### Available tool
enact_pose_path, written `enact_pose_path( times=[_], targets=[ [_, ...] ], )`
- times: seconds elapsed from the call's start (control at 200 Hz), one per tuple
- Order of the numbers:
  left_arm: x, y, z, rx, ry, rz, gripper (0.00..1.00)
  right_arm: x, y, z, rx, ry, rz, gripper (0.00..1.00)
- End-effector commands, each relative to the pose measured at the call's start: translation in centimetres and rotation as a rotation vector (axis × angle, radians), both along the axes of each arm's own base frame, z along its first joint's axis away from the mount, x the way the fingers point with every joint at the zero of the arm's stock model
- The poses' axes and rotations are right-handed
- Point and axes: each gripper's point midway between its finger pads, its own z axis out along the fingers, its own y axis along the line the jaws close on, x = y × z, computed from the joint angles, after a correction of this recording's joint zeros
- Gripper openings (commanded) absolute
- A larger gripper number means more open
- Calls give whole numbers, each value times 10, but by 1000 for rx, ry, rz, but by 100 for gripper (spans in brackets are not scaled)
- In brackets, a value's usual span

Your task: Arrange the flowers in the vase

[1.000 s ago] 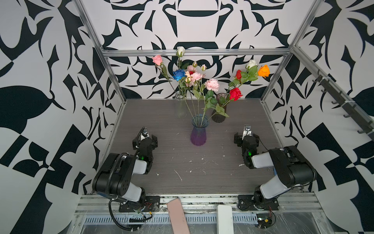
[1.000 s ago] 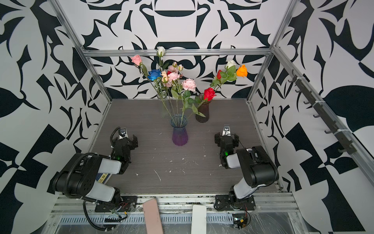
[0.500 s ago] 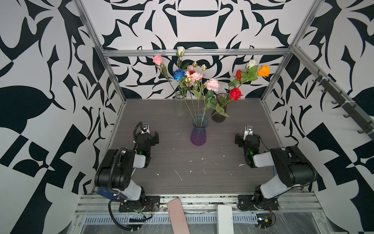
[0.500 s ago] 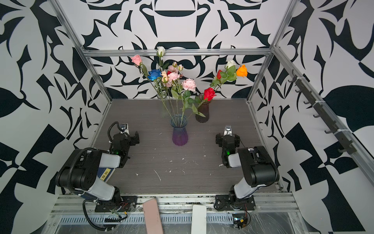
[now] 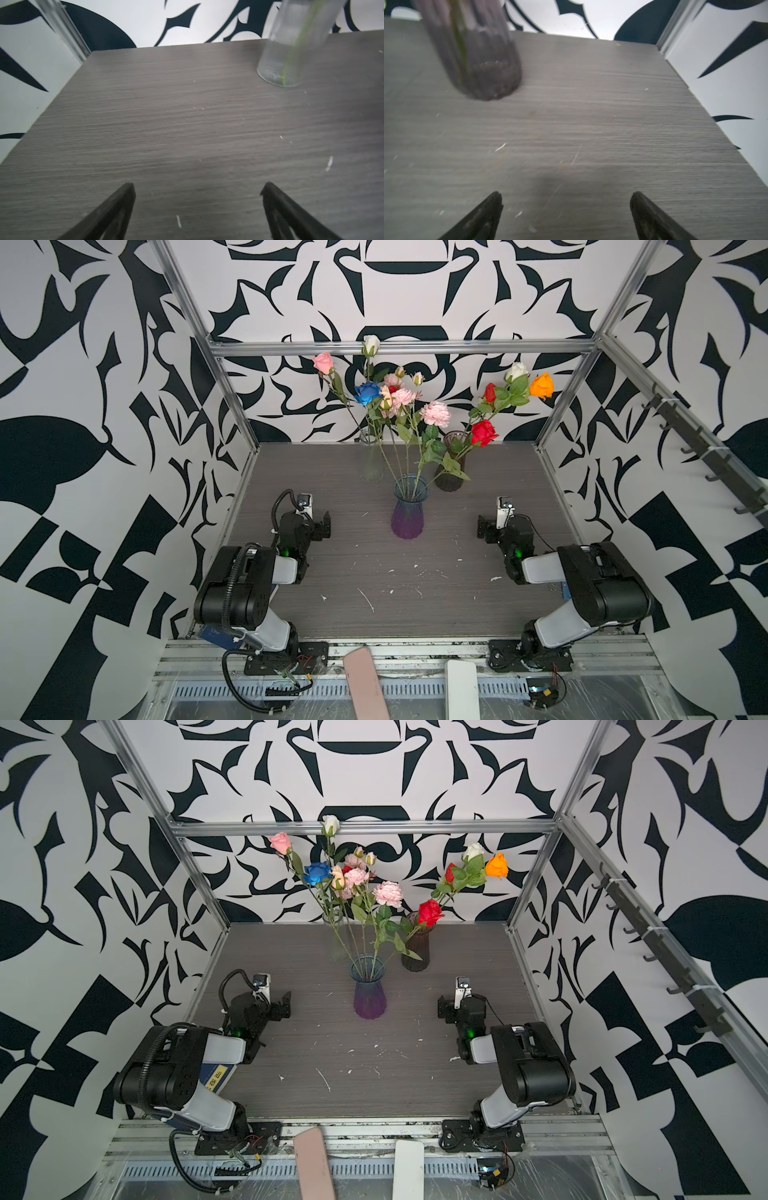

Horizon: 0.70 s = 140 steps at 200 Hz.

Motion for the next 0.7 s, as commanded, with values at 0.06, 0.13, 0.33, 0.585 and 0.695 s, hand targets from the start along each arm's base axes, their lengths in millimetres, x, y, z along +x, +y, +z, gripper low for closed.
enact_pose_path(
  times=[0.06, 0.13, 0.33, 0.585, 0.695],
  targets=[
    [3, 0, 3, -30, 2, -8, 100, 7, -5, 13, 25, -32, -30, 100],
    [3, 0, 3, -31, 1, -8, 99, 7, -4, 12, 26, -31, -30, 100],
    [3, 0, 3, -30, 0, -8, 99, 8, 5, 12, 31, -27, 30, 100],
    [3, 0, 4, -30, 0, -8, 99, 8, 5, 12, 31, -27, 30, 100],
    [3, 0, 3, -30, 1, -8, 99, 8, 5, 12, 31, -28, 30, 100]
  ],
)
